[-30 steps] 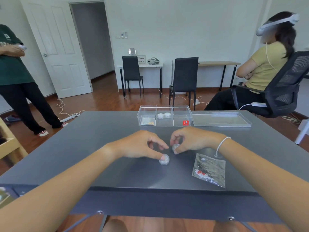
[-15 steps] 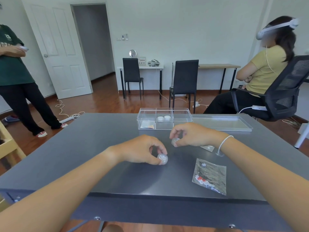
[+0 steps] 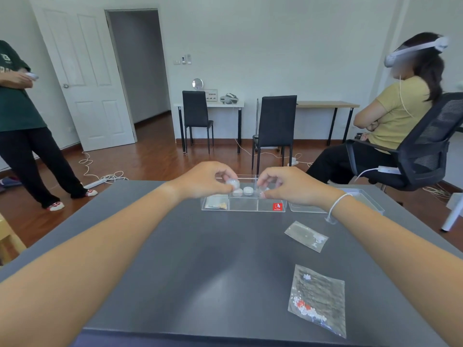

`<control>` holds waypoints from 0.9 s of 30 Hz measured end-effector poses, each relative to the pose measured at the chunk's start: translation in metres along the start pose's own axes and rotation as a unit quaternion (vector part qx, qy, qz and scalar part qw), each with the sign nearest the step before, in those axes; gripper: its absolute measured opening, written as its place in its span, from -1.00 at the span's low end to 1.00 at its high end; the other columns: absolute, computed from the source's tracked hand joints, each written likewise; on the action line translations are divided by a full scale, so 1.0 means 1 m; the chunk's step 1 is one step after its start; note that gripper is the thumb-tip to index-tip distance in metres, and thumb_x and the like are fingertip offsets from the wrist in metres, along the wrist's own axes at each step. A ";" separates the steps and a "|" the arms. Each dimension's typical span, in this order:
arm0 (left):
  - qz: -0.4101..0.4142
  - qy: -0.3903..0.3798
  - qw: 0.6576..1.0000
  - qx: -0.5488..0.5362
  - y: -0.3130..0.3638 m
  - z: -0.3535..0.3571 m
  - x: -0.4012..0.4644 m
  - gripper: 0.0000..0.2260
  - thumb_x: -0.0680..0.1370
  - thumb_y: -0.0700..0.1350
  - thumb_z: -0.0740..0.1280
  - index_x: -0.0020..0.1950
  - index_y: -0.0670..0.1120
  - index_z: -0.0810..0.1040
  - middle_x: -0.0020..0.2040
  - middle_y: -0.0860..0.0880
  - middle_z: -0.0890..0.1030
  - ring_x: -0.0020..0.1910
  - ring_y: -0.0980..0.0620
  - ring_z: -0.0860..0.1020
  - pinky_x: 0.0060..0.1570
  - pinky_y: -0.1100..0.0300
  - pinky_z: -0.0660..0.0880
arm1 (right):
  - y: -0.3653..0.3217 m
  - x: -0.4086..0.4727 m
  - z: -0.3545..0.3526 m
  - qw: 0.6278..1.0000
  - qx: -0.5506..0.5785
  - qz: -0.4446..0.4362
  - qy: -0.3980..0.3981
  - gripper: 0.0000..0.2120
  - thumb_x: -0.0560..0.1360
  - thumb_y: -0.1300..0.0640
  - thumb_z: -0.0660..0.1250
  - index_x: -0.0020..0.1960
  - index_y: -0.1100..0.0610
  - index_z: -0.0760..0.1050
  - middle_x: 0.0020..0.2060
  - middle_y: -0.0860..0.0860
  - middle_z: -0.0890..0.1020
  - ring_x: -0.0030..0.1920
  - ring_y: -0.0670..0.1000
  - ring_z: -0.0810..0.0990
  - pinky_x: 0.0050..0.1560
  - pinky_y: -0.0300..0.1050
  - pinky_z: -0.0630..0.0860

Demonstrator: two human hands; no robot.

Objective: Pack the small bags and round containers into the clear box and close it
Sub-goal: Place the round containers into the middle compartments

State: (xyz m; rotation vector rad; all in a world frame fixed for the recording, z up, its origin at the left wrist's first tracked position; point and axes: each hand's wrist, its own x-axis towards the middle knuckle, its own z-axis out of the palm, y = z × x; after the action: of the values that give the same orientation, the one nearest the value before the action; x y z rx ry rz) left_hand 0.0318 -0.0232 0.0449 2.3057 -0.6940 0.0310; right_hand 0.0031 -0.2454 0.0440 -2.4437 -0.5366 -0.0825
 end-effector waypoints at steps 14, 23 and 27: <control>-0.080 -0.108 0.981 0.137 -0.025 0.019 0.069 -0.72 0.43 -0.06 0.40 0.13 -0.04 0.59 0.09 0.00 0.59 0.07 0.07 0.52 0.05 0.26 0.36 | 0.018 0.043 -0.008 0.999 -0.006 -0.009 0.033 -0.90 0.42 0.08 0.38 -0.12 -0.12 0.52 -0.18 -0.22 0.55 -0.31 -0.24 0.45 -0.29 -0.33 0.31; -0.096 -0.188 0.941 0.266 -0.011 0.021 0.086 -0.68 0.39 -0.07 0.44 0.13 -0.05 0.59 0.16 -0.04 0.60 0.12 -0.06 0.52 0.17 0.09 0.43 | 0.020 0.053 0.004 0.999 0.002 -0.016 0.029 -0.90 0.43 0.10 0.38 -0.07 -0.05 0.54 -0.18 -0.18 0.55 -0.29 -0.24 0.46 -0.28 -0.37 0.31; -0.106 -0.209 0.934 0.268 -0.012 0.022 0.089 -0.66 0.38 -0.04 0.45 0.14 -0.05 0.59 0.17 -0.03 0.59 0.14 -0.07 0.50 0.19 0.09 0.42 | 0.022 0.054 0.004 1.000 0.004 -0.012 0.025 -0.90 0.43 0.10 0.38 -0.08 -0.06 0.53 -0.17 -0.18 0.55 -0.27 -0.23 0.46 -0.27 -0.36 0.31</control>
State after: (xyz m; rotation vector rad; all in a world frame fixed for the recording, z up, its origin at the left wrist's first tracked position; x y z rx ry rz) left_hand 0.1101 -0.0723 0.0395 2.9481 -0.7005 -0.4339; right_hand 0.0605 -0.2393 0.0380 -2.4209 -0.5430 -0.1512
